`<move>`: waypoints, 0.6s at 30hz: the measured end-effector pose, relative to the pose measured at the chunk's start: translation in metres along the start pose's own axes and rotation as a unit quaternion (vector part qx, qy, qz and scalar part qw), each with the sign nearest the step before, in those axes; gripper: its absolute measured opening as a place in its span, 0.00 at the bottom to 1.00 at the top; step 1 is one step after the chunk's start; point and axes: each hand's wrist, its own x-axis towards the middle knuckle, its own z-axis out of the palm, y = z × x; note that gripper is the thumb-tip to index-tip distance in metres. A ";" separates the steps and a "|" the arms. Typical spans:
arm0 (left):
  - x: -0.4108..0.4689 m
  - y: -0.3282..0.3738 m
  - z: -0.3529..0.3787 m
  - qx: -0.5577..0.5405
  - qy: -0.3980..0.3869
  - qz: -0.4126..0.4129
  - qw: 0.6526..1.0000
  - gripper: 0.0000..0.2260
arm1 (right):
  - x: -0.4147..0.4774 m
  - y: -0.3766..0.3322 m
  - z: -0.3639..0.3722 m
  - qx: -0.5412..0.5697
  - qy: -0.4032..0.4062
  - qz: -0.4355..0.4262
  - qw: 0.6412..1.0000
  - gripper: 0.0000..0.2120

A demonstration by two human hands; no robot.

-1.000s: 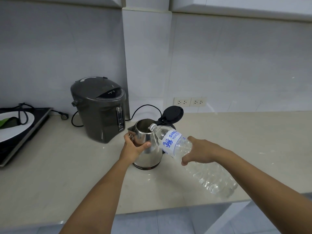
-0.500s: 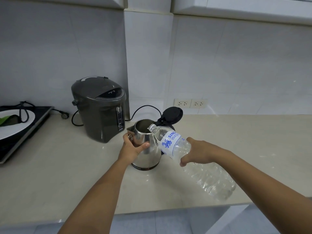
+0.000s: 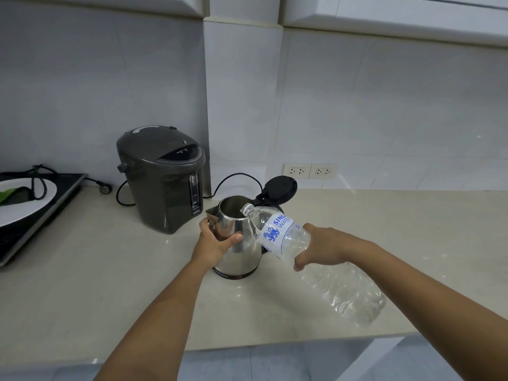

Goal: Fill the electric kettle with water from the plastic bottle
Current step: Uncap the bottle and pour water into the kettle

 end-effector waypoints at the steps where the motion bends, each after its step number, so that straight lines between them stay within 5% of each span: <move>1: 0.000 0.000 0.000 -0.002 0.001 0.001 1.000 0.45 | 0.000 0.000 0.000 -0.002 0.000 0.000 1.000 0.41; 18: -0.001 0.000 0.001 -0.007 0.005 0.000 1.000 0.45 | -0.003 -0.004 -0.005 -0.023 -0.004 0.001 1.000 0.42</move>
